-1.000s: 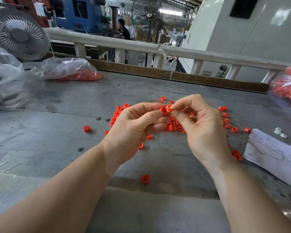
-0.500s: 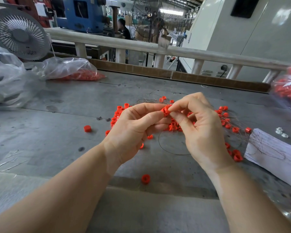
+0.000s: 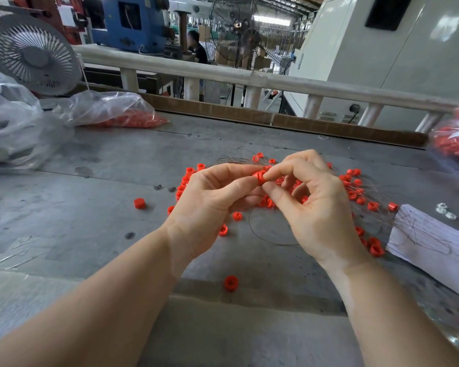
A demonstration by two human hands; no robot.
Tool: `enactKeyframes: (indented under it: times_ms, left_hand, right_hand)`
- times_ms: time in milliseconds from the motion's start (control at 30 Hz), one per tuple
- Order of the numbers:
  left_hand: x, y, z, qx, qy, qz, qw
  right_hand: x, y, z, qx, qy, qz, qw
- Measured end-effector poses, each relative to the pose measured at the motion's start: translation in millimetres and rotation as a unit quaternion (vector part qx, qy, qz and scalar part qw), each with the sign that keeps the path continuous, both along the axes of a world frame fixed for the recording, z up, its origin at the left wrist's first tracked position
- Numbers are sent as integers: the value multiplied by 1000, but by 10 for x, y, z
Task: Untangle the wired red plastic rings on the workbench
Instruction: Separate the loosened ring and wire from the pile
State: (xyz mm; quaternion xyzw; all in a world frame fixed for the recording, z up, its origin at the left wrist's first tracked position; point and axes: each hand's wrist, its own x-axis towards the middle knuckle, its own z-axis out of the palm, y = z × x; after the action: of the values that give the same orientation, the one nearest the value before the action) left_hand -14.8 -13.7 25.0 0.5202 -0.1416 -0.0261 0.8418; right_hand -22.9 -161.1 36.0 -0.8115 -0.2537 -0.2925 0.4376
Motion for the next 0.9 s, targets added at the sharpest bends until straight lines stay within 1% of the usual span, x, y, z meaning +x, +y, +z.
enactKeyframes:
  times_ms: [67,300,733,900]
  left_hand:
    - [5,-1,-6,12,-4,7,1000]
    - [18,2,-31,36,-18,25,999]
    - [24,-3,-38,50,-30,39,998]
    - [19,-1,-40,73,-46,51,995]
  right_hand:
    - [2,2,2,9,9,-2,1000]
    - [3,1,10,1,-15,-8,1000]
    - [4,8,13,30,-3,8,1000]
    - [13,4,11,36,3,14,999]
